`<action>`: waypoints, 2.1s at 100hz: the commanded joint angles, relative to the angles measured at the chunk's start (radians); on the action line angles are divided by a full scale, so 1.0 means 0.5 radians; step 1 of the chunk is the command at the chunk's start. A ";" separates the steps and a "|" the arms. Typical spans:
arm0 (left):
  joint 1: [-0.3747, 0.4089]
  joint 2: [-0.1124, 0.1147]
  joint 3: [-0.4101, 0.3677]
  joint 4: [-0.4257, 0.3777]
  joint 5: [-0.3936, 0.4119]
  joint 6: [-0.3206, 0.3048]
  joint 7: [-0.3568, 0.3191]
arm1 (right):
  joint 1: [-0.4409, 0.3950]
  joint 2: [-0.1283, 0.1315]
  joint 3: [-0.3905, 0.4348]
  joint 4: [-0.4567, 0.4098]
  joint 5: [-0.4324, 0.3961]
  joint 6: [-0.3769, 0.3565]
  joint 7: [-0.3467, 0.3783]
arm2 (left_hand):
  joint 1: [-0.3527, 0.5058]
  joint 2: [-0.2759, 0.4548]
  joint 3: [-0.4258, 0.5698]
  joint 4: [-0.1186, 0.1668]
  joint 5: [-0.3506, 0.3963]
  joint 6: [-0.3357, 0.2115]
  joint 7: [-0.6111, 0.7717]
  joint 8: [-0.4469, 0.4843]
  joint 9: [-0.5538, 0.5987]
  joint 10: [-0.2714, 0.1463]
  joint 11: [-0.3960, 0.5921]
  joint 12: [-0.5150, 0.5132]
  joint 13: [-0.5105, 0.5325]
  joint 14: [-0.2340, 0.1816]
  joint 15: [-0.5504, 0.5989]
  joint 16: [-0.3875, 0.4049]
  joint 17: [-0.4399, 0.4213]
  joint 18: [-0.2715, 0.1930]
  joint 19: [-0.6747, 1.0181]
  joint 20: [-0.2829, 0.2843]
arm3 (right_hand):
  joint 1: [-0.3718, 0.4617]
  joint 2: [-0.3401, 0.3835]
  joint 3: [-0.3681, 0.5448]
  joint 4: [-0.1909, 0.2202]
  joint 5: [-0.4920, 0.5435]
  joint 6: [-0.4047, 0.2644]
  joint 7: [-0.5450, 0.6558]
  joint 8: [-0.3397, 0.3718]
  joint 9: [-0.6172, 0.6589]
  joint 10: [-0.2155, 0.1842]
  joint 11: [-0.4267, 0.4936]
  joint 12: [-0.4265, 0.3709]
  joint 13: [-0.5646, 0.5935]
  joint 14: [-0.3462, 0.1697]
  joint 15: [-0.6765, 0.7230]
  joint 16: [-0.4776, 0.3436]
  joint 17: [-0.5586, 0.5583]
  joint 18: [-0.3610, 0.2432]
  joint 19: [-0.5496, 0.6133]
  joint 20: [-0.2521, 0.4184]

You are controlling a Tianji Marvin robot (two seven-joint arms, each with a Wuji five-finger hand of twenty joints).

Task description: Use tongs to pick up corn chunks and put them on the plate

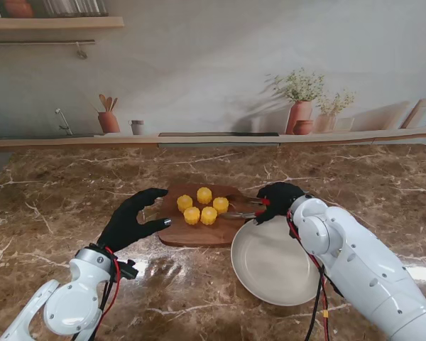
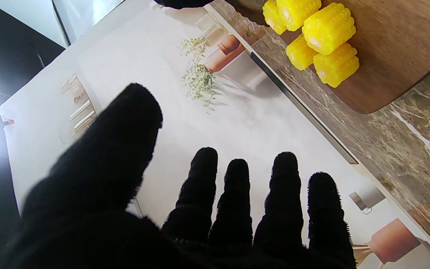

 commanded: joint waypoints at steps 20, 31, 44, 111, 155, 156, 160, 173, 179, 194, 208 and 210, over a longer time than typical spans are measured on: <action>0.027 0.005 -0.003 0.022 -0.007 -0.014 0.003 | 0.080 -0.012 -0.070 0.064 0.006 0.010 0.007 | -0.059 0.067 -0.080 0.054 0.042 -0.053 -0.014 0.010 0.022 -0.078 -0.054 -0.025 -0.041 -0.094 -0.063 -0.021 -0.038 -0.107 -0.061 0.003 | -0.075 -0.223 1.020 -0.083 0.152 -0.325 0.104 0.017 0.106 -0.099 0.063 0.089 0.131 -0.092 0.113 0.050 0.136 -0.192 0.288 0.107; 0.030 0.004 -0.002 0.019 -0.013 -0.012 0.004 | 0.091 -0.014 -0.068 0.085 0.017 0.001 0.003 | -0.057 0.070 -0.090 0.054 0.051 -0.054 -0.012 0.011 0.017 -0.075 -0.057 -0.026 -0.045 -0.091 -0.065 -0.022 -0.039 -0.108 -0.069 0.002 | 0.044 -0.178 1.043 -0.258 0.181 -0.463 0.388 -0.252 0.198 -0.117 -0.018 0.262 0.145 -0.081 0.112 0.046 0.143 -0.181 0.302 0.112; 0.034 0.003 0.001 0.014 -0.017 -0.004 0.007 | 0.089 -0.016 -0.056 0.105 0.026 -0.036 -0.025 | -0.052 0.081 -0.100 0.055 0.048 -0.054 -0.016 0.011 0.009 -0.071 -0.060 -0.027 -0.050 -0.089 -0.066 -0.022 -0.040 -0.114 -0.084 -0.003 | 0.100 -0.109 1.050 -0.260 0.164 -0.613 0.774 -0.523 0.284 -0.130 -0.052 0.284 0.170 -0.068 0.117 0.045 0.160 -0.164 0.326 0.120; 0.050 0.003 0.003 0.003 -0.019 0.018 0.004 | 0.128 -0.021 -0.107 0.143 0.078 -0.044 -0.014 | -0.026 0.116 -0.162 0.062 0.050 -0.052 -0.026 0.015 0.010 -0.066 -0.063 -0.024 -0.063 -0.085 -0.069 -0.025 -0.038 -0.127 -0.153 -0.014 | 0.213 0.154 1.045 -0.235 0.368 -0.663 0.936 -0.846 0.472 -0.127 -0.038 0.278 0.247 0.001 0.130 0.066 0.221 -0.112 0.416 0.151; 0.056 0.000 0.005 0.001 -0.033 0.016 0.011 | -0.006 -0.024 0.050 0.047 0.123 -0.027 -0.026 | -0.023 0.153 -0.197 0.063 0.047 -0.043 -0.032 0.016 0.008 -0.066 -0.064 -0.018 -0.072 -0.079 -0.066 -0.019 -0.037 -0.134 -0.187 -0.012 | 0.186 0.024 1.137 -0.239 0.407 -0.563 0.999 -1.178 0.682 -0.105 -0.136 -0.016 0.459 0.086 0.003 0.025 0.347 -0.025 0.438 0.132; 0.056 0.000 0.005 0.001 -0.033 0.016 0.011 | -0.012 -0.024 0.057 0.042 0.122 -0.026 -0.025 | -0.022 0.153 -0.198 0.063 0.047 -0.044 -0.033 0.015 0.008 -0.065 -0.063 -0.018 -0.071 -0.079 -0.065 -0.019 -0.037 -0.134 -0.187 -0.012 | 0.185 0.024 1.137 -0.239 0.410 -0.562 1.001 -1.177 0.685 -0.104 -0.134 -0.015 0.459 0.086 0.003 0.026 0.348 -0.026 0.438 0.132; 0.056 0.001 0.004 0.002 -0.034 0.017 0.008 | -0.036 -0.023 0.086 0.015 0.118 -0.022 -0.022 | -0.021 0.155 -0.201 0.063 0.044 -0.043 -0.034 0.015 0.007 -0.064 -0.064 -0.017 -0.073 -0.079 -0.066 -0.019 -0.038 -0.134 -0.189 -0.011 | 0.185 0.027 1.137 -0.239 0.409 -0.563 1.003 -1.176 0.684 -0.097 -0.132 -0.015 0.461 0.084 0.001 0.026 0.349 -0.026 0.438 0.132; 0.058 0.001 0.004 0.001 -0.039 0.015 0.007 | -0.143 -0.020 0.208 -0.093 0.106 -0.013 -0.017 | -0.018 0.162 -0.216 0.065 0.042 -0.041 -0.038 0.014 0.003 -0.061 -0.067 -0.017 -0.077 -0.079 -0.067 -0.019 -0.039 -0.136 -0.198 -0.010 | 0.184 0.042 1.129 -0.242 0.406 -0.554 1.017 -1.158 0.683 -0.096 -0.111 -0.002 0.462 0.084 -0.003 0.032 0.351 -0.031 0.438 0.132; 0.060 0.001 0.002 0.000 -0.039 0.014 0.007 | -0.219 -0.018 0.285 -0.171 0.087 -0.004 -0.015 | -0.013 0.167 -0.222 0.066 0.043 -0.039 -0.039 0.015 0.002 -0.065 -0.068 -0.017 -0.078 -0.077 -0.067 -0.020 -0.039 -0.136 -0.202 -0.009 | 0.188 0.053 1.121 -0.242 0.403 -0.544 1.020 -1.146 0.681 -0.101 -0.097 0.010 0.459 0.080 -0.006 0.034 0.350 -0.035 0.438 0.133; 0.074 0.002 -0.008 -0.008 -0.028 0.000 0.010 | -0.494 -0.006 0.540 -0.432 0.020 0.017 0.042 | -0.011 0.171 -0.238 0.067 0.043 -0.040 -0.043 0.014 0.000 -0.062 -0.071 -0.017 -0.081 -0.078 -0.069 -0.021 -0.042 -0.133 -0.215 -0.007 | 0.199 0.062 1.101 -0.240 0.407 -0.543 1.024 -1.126 0.678 -0.097 -0.079 0.026 0.451 0.066 -0.011 0.039 0.345 -0.043 0.437 0.134; 0.079 0.001 -0.012 -0.005 -0.019 -0.018 0.018 | -0.802 -0.005 0.790 -0.684 -0.019 0.050 0.085 | -0.004 0.174 -0.254 0.070 0.045 -0.041 -0.046 0.015 -0.004 -0.064 -0.078 -0.019 -0.093 -0.082 -0.078 -0.026 -0.050 -0.132 -0.243 -0.009 | 0.228 0.074 1.064 -0.231 0.408 -0.532 1.019 -1.104 0.673 -0.089 -0.068 0.038 0.435 0.068 -0.023 0.043 0.323 -0.054 0.429 0.136; 0.079 0.002 -0.012 -0.004 -0.019 -0.020 0.018 | -0.845 -0.006 0.822 -0.716 -0.028 0.052 0.090 | -0.004 0.178 -0.257 0.070 0.043 -0.044 -0.048 0.015 -0.002 -0.066 -0.078 -0.019 -0.092 -0.081 -0.077 -0.026 -0.049 -0.132 -0.248 -0.009 | 0.231 0.076 1.061 -0.230 0.408 -0.534 1.018 -1.103 0.672 -0.087 -0.067 0.040 0.434 0.068 -0.024 0.043 0.322 -0.055 0.429 0.136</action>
